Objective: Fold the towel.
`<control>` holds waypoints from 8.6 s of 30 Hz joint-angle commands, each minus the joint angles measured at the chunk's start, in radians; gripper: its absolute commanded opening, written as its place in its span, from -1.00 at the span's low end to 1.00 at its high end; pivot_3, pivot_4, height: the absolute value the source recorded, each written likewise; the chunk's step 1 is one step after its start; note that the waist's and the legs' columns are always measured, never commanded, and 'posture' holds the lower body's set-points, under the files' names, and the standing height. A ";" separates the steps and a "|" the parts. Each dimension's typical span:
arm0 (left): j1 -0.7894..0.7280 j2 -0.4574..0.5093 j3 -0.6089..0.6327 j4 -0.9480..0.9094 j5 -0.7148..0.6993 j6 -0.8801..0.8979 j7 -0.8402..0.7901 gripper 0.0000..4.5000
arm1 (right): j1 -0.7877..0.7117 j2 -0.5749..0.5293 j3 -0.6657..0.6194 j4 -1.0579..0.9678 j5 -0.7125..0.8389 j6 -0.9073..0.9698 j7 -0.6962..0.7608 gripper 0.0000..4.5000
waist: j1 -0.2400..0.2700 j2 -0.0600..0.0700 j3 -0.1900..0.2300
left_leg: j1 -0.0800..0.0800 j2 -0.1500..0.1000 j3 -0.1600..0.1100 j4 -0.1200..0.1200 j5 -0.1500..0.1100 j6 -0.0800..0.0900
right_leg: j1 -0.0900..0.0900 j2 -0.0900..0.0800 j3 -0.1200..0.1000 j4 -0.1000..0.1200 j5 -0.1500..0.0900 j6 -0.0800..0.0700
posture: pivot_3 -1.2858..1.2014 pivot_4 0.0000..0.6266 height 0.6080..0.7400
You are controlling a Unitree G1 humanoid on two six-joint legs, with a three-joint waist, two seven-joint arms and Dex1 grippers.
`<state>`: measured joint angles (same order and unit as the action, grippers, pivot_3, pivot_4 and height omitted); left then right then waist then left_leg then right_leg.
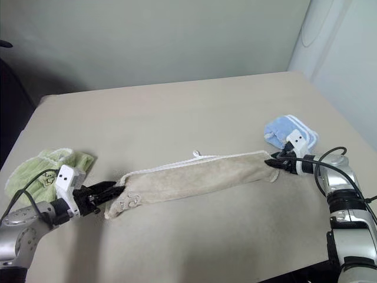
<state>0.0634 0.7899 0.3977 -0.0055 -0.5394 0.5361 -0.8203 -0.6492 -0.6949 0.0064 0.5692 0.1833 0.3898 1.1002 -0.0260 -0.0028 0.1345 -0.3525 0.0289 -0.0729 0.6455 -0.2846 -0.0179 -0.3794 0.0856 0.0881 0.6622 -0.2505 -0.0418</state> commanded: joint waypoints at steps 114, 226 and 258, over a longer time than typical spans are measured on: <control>0.291 -0.150 0.120 -0.531 -0.310 0.087 0.104 -0.65 | 0.030 0.398 -0.767 -0.354 0.978 0.943 -1.435 -0.99 | 0.006 -0.011 -0.006 | -0.006 0.000 0.000 0.001 -0.009 0.008 | -0.016 0.013 0.025 0.001 0.004 0.005 | 0.03 -0.52 1.00; 0.215 -0.297 -0.011 -0.333 -1.123 0.188 1.085 0.99 | -0.099 0.396 0.080 -0.368 0.131 0.042 -0.275 -1.00 | 0.035 0.007 -0.001 | 0.006 -0.003 -0.002 0.014 -0.004 0.001 | 0.000 0.014 0.026 -0.001 0.008 0.008 | 0.03 -0.52 1.00; 0.180 -0.173 0.244 -0.444 -0.886 0.131 0.857 -0.98 | -0.066 0.371 0.079 -0.385 0.107 0.037 -0.283 -1.00 | -0.003 -0.008 0.004 | 0.002 -0.006 -0.003 -0.003 0.006 -0.012 | -0.011 0.014 0.033 -0.001 0.004 0.007 | 0.03 -0.52 1.00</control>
<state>0.2566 0.5840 0.6218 -0.3853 -1.4534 0.6713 0.0852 -0.7112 -0.3233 0.1013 0.2175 0.2875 0.4438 0.8242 -0.0292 -0.0109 0.1381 -0.3507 0.0229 -0.0761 0.6431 -0.2793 -0.0302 -0.3900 0.0998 0.1212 0.6614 -0.2469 -0.0348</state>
